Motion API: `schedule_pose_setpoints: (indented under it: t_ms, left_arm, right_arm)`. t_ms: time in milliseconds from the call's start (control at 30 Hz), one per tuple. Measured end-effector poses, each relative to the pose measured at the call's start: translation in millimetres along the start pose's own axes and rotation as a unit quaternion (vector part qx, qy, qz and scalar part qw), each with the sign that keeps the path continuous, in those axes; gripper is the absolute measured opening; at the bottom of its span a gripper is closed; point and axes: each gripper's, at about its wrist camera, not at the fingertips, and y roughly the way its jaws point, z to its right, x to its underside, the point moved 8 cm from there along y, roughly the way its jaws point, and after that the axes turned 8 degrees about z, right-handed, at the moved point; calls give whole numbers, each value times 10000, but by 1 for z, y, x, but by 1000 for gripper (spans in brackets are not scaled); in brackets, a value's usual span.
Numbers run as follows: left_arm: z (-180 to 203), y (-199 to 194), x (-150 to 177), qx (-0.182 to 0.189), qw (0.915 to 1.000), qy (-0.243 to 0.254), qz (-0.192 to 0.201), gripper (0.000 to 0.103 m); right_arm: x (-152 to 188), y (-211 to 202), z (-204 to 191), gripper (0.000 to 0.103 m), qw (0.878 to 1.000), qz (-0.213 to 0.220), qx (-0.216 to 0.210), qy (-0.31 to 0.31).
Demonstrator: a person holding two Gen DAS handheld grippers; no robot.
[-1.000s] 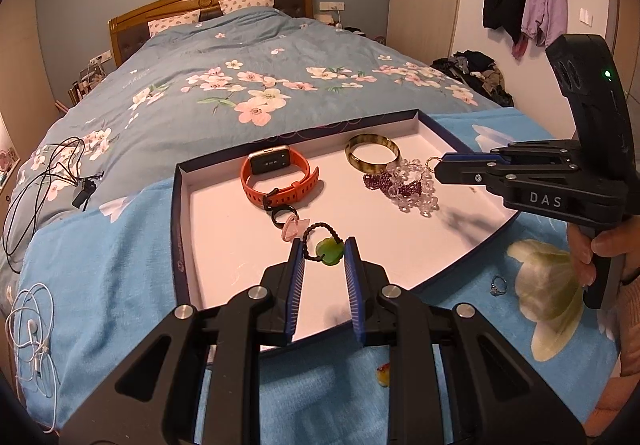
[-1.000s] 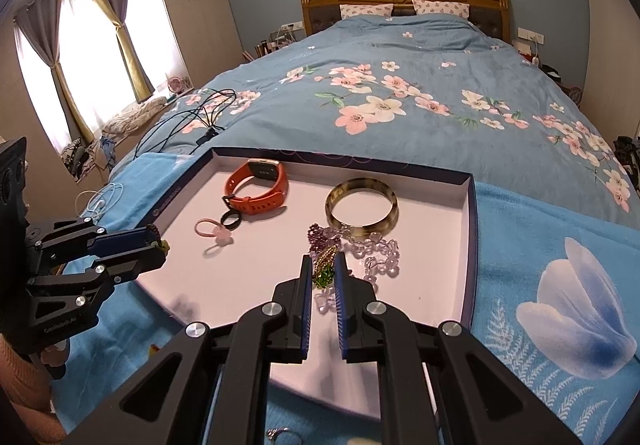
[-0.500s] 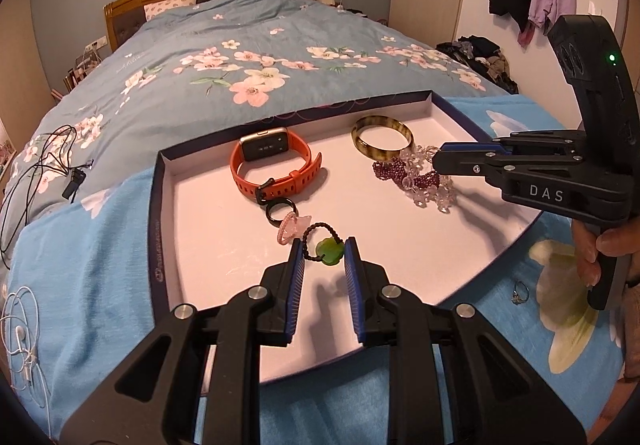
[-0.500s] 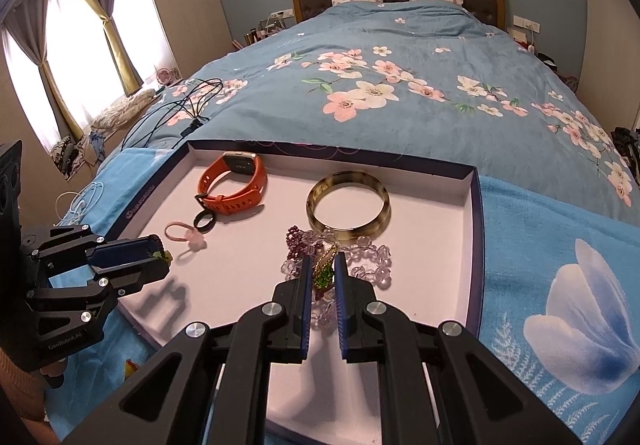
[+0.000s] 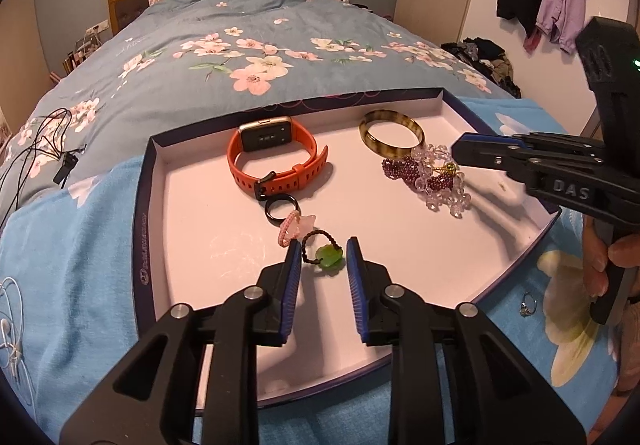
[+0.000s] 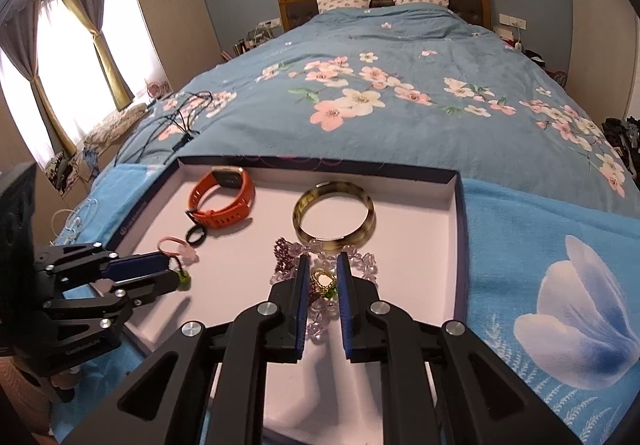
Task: Organize jewelry
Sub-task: 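Carry both items over the box and open right then left gripper to drop them, then grasp the red-stone gold ring with left gripper while right grasps the silver ring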
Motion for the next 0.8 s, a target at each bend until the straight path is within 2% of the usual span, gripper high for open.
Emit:
schedule_pose_setpoints:
  t_ms: [200,433,600,800]
  left_arm:
    - [-4,-17,-6,-60,9997,-41,215,32]
    - [-5,-64,-12,-140,9975,89,692,40]
    - [1,-99,3,-104,9959,241,871,43]
    - [13,-116,41,29,9967,373,727,46]
  right_arm:
    - [-2,-26,-7,18,9997,192,-149,-52]
    - [6,-67,-21,23,9983,416,-334,-240]
    - [23,-89,-27,27,9972,450,-343,-480]
    - [53,-96,-23,29,9981,270,-257,-481]
